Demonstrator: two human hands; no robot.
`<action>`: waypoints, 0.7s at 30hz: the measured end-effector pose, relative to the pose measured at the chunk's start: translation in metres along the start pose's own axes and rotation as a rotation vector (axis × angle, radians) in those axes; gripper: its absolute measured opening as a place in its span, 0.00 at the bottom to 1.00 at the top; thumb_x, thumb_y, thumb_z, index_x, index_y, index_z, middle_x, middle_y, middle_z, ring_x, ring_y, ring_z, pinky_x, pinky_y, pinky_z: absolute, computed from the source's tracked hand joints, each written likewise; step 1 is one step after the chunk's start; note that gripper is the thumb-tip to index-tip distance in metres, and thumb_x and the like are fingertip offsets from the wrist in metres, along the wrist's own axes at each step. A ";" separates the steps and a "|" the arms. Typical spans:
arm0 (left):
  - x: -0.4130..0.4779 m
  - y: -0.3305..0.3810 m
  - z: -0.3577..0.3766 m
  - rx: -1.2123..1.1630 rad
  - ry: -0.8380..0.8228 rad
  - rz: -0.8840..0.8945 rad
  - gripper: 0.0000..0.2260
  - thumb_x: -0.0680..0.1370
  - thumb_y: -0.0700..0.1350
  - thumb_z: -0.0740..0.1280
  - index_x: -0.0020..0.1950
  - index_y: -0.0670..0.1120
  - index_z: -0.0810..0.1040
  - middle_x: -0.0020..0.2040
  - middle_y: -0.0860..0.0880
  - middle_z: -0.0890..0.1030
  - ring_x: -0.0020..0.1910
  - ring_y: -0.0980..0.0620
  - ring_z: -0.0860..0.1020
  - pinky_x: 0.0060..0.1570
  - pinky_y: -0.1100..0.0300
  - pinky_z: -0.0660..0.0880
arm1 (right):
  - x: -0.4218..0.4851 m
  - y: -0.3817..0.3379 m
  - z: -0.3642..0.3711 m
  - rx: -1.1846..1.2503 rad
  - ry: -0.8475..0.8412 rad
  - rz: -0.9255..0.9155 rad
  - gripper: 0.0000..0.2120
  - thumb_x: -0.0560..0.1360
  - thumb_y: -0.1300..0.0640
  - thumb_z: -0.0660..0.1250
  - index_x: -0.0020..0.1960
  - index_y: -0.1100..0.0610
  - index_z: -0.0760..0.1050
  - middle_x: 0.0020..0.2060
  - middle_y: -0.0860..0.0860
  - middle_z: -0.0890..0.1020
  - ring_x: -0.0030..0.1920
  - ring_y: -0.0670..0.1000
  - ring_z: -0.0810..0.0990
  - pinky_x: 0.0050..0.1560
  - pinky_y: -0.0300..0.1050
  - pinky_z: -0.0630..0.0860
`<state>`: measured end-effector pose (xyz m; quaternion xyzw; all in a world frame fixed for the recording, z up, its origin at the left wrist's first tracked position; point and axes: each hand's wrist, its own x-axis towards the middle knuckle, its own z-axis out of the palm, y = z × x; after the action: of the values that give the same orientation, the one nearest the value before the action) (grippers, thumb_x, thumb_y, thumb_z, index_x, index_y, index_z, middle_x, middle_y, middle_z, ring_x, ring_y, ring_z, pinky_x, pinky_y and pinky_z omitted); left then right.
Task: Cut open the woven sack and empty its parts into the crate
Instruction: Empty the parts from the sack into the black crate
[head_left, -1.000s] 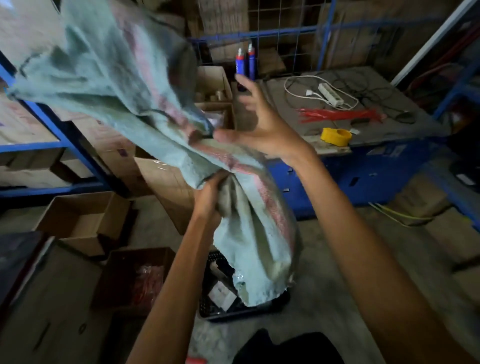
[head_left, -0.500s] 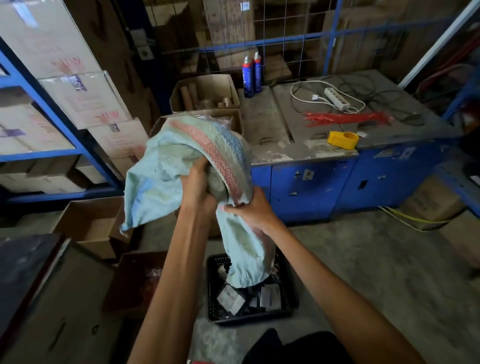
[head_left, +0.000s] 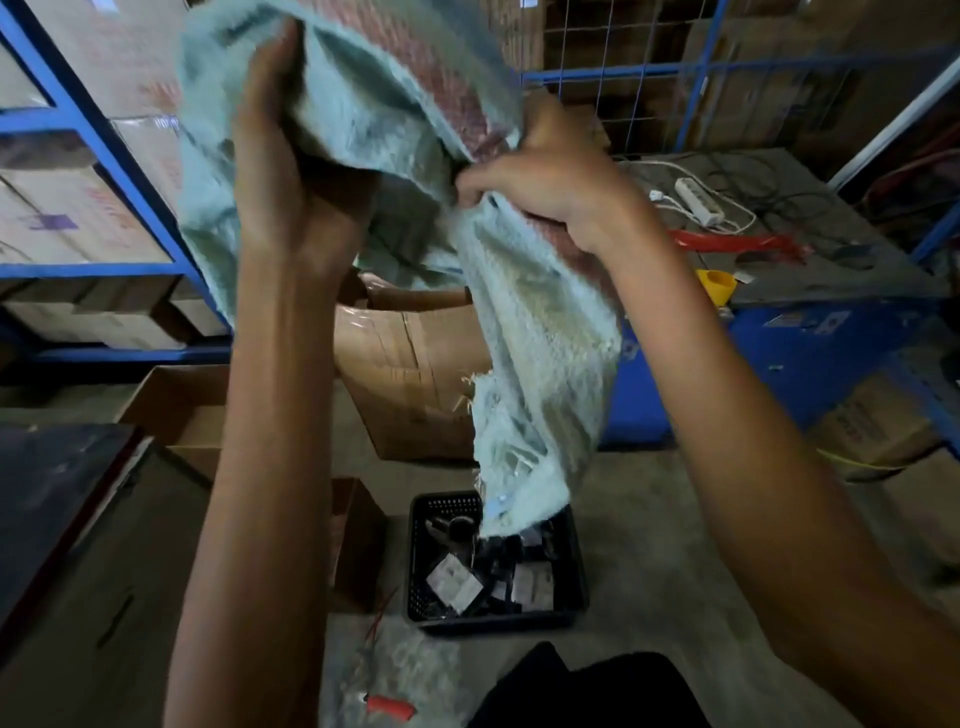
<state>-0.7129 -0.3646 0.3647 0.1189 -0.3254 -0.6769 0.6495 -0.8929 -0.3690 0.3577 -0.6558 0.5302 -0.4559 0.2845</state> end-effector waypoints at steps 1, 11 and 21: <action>0.001 0.002 -0.007 0.050 0.042 -0.011 0.16 0.83 0.44 0.60 0.69 0.38 0.73 0.66 0.36 0.75 0.69 0.38 0.72 0.73 0.42 0.65 | 0.005 -0.003 -0.001 -0.049 -0.046 0.012 0.12 0.54 0.56 0.76 0.35 0.47 0.79 0.31 0.39 0.84 0.34 0.34 0.80 0.27 0.27 0.71; -0.097 -0.042 -0.159 1.437 0.241 -1.279 0.45 0.72 0.75 0.58 0.67 0.36 0.75 0.59 0.34 0.83 0.56 0.36 0.83 0.55 0.49 0.79 | 0.006 0.067 0.023 -0.647 -0.515 0.228 0.55 0.57 0.47 0.84 0.75 0.59 0.59 0.65 0.53 0.73 0.62 0.54 0.75 0.55 0.46 0.73; -0.099 -0.052 -0.153 1.428 -0.158 -0.520 0.58 0.44 0.63 0.84 0.72 0.56 0.68 0.72 0.49 0.74 0.75 0.46 0.69 0.71 0.53 0.70 | -0.013 0.002 0.017 0.003 -0.563 -0.191 0.31 0.63 0.60 0.80 0.65 0.55 0.75 0.62 0.49 0.78 0.63 0.48 0.77 0.64 0.45 0.75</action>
<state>-0.6521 -0.3165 0.1917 0.5340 -0.6910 -0.4398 0.2097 -0.8790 -0.3588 0.3450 -0.8030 0.3659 -0.2815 0.3770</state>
